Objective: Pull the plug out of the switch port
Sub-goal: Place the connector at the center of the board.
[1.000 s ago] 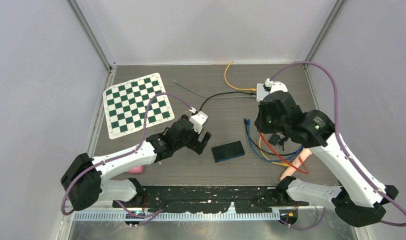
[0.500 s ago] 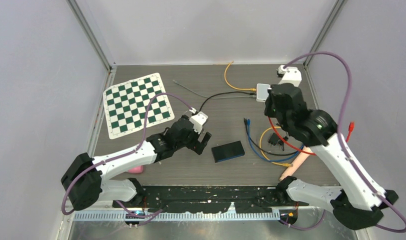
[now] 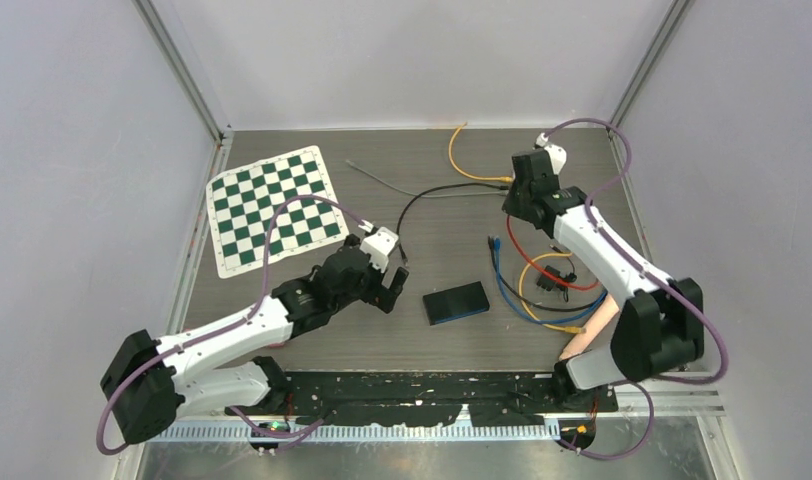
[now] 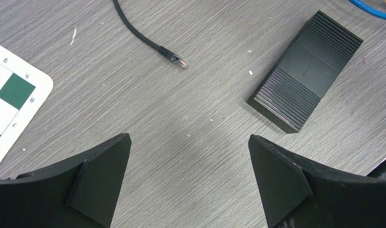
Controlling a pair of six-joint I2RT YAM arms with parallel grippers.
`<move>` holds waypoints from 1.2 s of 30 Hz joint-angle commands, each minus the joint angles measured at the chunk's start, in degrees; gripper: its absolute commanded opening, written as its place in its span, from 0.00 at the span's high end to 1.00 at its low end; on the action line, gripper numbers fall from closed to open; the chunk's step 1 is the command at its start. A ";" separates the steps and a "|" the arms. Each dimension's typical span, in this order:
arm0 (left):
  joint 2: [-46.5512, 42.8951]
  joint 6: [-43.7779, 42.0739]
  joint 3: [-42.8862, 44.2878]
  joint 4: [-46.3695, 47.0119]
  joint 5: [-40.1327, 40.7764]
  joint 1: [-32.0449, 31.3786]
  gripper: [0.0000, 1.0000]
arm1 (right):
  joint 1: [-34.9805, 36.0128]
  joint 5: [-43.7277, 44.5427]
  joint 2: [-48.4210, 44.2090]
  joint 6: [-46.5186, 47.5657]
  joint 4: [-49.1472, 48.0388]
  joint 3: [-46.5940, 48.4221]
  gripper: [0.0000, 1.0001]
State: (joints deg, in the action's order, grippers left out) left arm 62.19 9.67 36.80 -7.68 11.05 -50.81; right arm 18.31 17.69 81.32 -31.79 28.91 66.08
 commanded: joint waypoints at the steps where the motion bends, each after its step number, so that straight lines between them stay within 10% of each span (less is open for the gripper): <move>1: -3.07 1.31 -1.21 0.26 2.81 0.27 0.00 | -0.97 -4.72 6.13 -5.92 -7.89 0.28 0.95; 7: -5.57 1.90 -2.99 -0.71 4.14 0.27 0.00 | -1.16 -0.44 10.96 -6.10 -4.41 0.40 0.90; 17: -8.38 1.50 -3.67 -1.40 6.35 0.36 0.01 | -1.16 -2.17 3.57 2.96 -3.13 -2.18 0.39; 26: -8.76 3.01 -3.76 -3.09 8.51 0.70 0.00 | 2.86 -27.97 -7.02 5.63 -9.58 -9.61 0.36; 36: -12.97 19.43 -5.14 -14.98 20.71 1.39 0.00 | 24.14 -25.60 0.00 5.07 -10.08 -11.70 0.39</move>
State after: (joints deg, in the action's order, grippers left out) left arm 52.29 19.81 32.38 -16.16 23.77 -49.82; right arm 37.78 -7.53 79.50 -27.09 20.84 54.83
